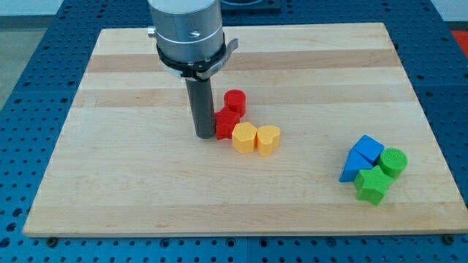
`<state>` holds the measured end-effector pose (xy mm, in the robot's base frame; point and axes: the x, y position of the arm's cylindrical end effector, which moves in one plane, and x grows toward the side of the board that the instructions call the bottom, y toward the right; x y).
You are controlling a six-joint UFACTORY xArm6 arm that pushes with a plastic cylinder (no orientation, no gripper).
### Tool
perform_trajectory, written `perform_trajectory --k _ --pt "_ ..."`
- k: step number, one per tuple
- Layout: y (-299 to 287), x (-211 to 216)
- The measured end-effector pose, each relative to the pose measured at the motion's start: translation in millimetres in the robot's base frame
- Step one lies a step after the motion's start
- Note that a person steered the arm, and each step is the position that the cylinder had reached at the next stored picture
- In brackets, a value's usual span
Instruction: Slide the red circle to the centre
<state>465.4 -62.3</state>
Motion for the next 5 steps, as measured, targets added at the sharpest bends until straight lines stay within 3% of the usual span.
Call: perform_trajectory --k 1,5 --pt "13 -62" --pt "66 -109"
